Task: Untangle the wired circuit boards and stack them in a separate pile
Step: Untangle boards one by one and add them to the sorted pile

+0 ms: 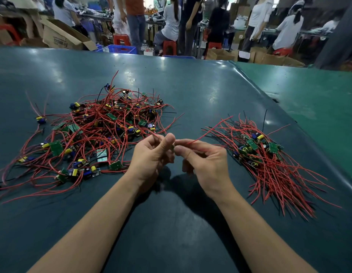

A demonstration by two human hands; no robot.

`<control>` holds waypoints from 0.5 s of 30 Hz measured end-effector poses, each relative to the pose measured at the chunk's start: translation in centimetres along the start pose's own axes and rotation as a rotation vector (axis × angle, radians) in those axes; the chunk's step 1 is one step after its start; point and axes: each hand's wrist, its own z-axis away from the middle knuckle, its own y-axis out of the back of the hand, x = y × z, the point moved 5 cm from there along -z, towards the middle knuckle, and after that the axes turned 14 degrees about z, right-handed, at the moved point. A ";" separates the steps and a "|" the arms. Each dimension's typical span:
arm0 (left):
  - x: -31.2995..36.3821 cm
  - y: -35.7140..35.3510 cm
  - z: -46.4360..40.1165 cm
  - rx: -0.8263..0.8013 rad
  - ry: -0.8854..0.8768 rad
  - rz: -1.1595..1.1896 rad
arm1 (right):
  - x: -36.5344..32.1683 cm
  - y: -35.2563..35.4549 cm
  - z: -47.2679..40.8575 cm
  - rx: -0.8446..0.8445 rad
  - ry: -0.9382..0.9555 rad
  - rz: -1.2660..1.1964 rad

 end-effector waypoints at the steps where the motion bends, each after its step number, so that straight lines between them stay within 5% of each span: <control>1: -0.2 -0.2 0.0 -0.028 0.026 0.059 | 0.4 0.1 -0.1 0.002 -0.100 -0.124; 7: -0.8 -0.7 0.1 -0.143 0.095 0.153 | 1.5 0.5 -0.3 0.069 -0.375 -0.357; 15: -0.7 -0.1 -0.2 -0.097 -0.052 -0.064 | 2.7 0.7 -0.5 0.106 -0.430 -0.197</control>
